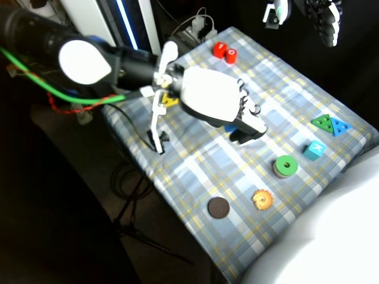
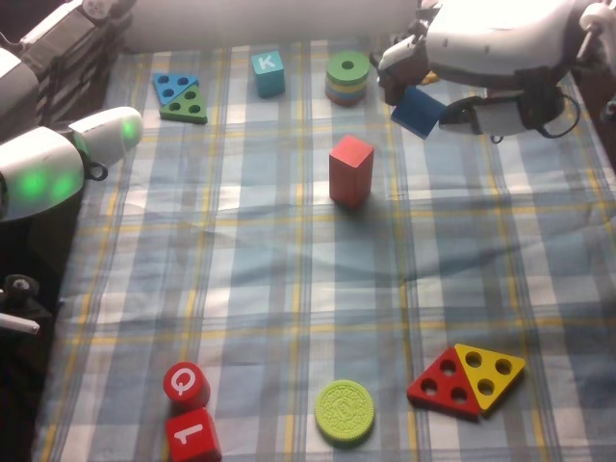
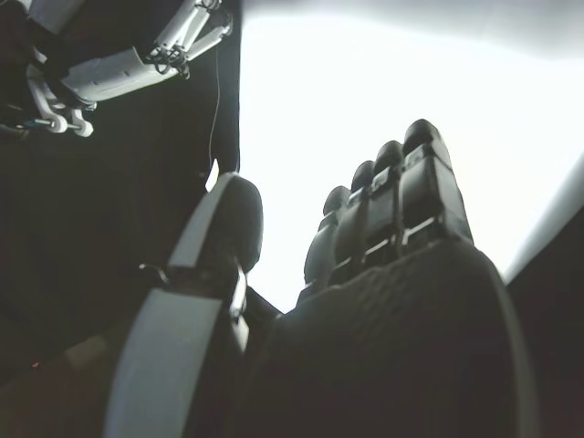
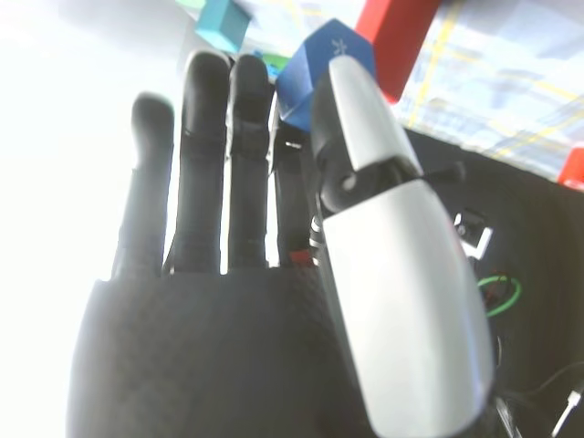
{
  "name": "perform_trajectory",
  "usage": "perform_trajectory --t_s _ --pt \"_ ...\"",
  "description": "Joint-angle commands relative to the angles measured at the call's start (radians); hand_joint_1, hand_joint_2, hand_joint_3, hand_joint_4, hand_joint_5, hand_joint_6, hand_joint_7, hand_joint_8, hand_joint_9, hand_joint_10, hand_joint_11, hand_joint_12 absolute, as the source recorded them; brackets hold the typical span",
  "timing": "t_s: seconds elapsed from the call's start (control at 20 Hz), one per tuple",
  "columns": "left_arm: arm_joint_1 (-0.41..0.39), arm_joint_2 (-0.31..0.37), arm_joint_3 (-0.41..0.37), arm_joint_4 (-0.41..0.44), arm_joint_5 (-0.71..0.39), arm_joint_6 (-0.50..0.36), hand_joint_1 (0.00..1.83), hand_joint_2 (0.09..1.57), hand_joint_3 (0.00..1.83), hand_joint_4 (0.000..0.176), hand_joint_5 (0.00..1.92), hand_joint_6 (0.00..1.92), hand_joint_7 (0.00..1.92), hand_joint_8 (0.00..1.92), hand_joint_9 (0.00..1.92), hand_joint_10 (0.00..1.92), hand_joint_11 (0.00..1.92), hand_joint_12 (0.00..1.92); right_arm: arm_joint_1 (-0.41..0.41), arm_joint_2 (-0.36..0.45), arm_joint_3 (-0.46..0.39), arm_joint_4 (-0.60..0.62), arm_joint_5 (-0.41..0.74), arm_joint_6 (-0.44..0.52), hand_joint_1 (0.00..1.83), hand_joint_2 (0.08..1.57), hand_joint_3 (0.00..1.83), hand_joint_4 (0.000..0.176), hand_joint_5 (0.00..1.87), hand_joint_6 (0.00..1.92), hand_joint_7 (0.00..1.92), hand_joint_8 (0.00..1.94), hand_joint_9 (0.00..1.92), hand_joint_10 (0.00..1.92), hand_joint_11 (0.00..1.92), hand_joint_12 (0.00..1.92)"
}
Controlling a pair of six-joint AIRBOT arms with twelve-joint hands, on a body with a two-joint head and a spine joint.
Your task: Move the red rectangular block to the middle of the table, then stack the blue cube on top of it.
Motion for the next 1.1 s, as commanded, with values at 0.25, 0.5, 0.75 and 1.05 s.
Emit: perform_trajectory --t_s 0.25,0.5,0.75,1.05 --pt "-0.008 -0.016 0.012 -0.005 -0.112 -0.006 0.82 1.46 0.00 0.058 0.02 0.00 0.00 0.00 0.00 0.00 0.00 0.00 0.036 0.001 -0.013 0.005 0.145 0.003 1.31 1.27 0.00 0.000 0.67 1.34 0.66 1.51 0.63 1.65 0.48 1.72" --pt "-0.008 -0.024 0.018 -0.008 -0.107 -0.006 0.84 1.46 0.00 0.055 0.01 0.00 0.00 0.00 0.00 0.00 0.00 0.00 0.047 0.000 -0.013 -0.007 0.170 0.004 1.06 1.36 0.00 0.015 0.58 1.65 0.57 1.58 0.55 1.47 0.46 1.78" --pt "-0.008 -0.028 0.020 -0.009 -0.104 -0.006 0.86 1.47 0.00 0.055 0.01 0.00 0.00 0.00 0.00 0.00 0.02 0.01 0.049 -0.008 -0.013 -0.017 0.191 0.010 1.15 1.27 0.00 0.000 0.66 1.38 0.77 1.46 0.66 1.41 0.42 1.85" --pt "-0.008 -0.030 0.021 -0.011 -0.106 -0.006 0.83 1.47 0.00 0.054 0.01 0.00 0.00 0.00 0.00 0.00 0.00 0.02 0.049 -0.031 -0.013 -0.031 0.211 0.018 1.18 1.23 0.00 0.000 0.84 1.13 0.72 1.53 0.51 1.57 0.29 1.92"
